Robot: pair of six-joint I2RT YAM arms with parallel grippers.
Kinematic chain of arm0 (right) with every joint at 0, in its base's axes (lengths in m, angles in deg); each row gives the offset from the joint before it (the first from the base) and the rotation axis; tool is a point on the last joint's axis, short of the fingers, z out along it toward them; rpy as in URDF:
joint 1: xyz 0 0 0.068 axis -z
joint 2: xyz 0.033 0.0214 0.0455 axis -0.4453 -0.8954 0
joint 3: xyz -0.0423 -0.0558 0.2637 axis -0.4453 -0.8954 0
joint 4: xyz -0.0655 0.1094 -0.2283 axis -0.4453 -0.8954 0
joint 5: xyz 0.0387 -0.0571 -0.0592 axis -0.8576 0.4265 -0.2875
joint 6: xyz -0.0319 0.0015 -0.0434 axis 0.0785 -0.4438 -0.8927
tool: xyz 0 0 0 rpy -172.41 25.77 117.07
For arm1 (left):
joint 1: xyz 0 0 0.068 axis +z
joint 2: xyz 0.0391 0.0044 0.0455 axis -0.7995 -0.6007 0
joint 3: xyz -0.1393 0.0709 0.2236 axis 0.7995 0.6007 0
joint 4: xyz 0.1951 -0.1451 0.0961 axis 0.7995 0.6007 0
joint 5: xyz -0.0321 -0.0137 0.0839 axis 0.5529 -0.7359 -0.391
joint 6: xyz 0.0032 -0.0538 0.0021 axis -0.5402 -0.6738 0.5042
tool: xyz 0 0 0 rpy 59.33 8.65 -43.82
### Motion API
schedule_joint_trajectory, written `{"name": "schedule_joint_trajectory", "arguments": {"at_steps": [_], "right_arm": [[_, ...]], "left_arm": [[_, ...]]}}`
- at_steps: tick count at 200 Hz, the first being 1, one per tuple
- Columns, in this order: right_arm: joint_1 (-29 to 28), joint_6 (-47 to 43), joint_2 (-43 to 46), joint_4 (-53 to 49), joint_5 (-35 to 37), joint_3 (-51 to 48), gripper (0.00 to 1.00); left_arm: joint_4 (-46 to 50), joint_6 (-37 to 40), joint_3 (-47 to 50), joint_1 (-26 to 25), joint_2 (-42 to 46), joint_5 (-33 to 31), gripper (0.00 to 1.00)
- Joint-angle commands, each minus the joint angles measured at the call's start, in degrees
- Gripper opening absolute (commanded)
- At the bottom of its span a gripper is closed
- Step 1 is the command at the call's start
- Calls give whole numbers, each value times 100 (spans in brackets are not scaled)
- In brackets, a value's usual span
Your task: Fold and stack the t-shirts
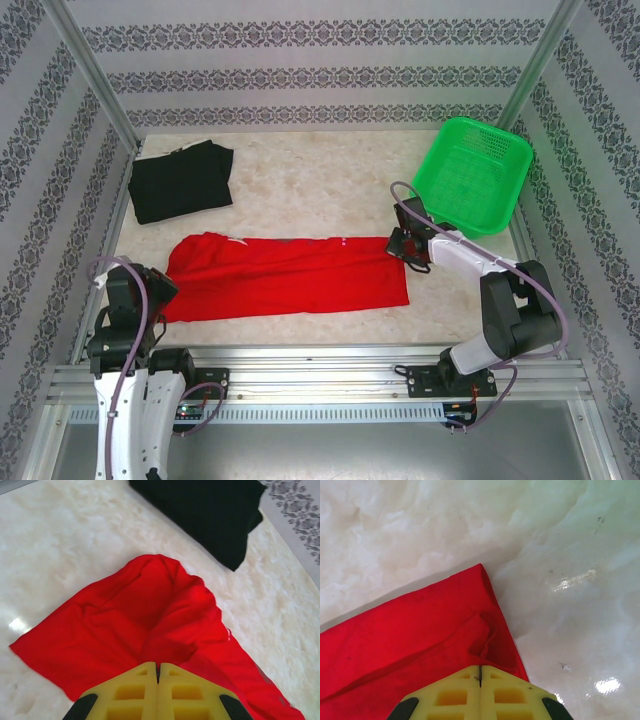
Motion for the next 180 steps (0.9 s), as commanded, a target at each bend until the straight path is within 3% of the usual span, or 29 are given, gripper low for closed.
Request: {"name": "schedule_joint_trajectory", "arguments": {"at_steps": [1, 41, 180], "right_arm": [[-69, -5, 95, -107, 91, -92, 0], [-87, -23, 215, -142, 140, -159, 0], [-184, 78, 98, -74, 201, -475, 0]], "left_arm": [[691, -546, -59, 52, 123, -447, 0], [933, -696, -138, 52, 36, -815, 0], [535, -1076, 370, 52, -777, -637, 0]]}}
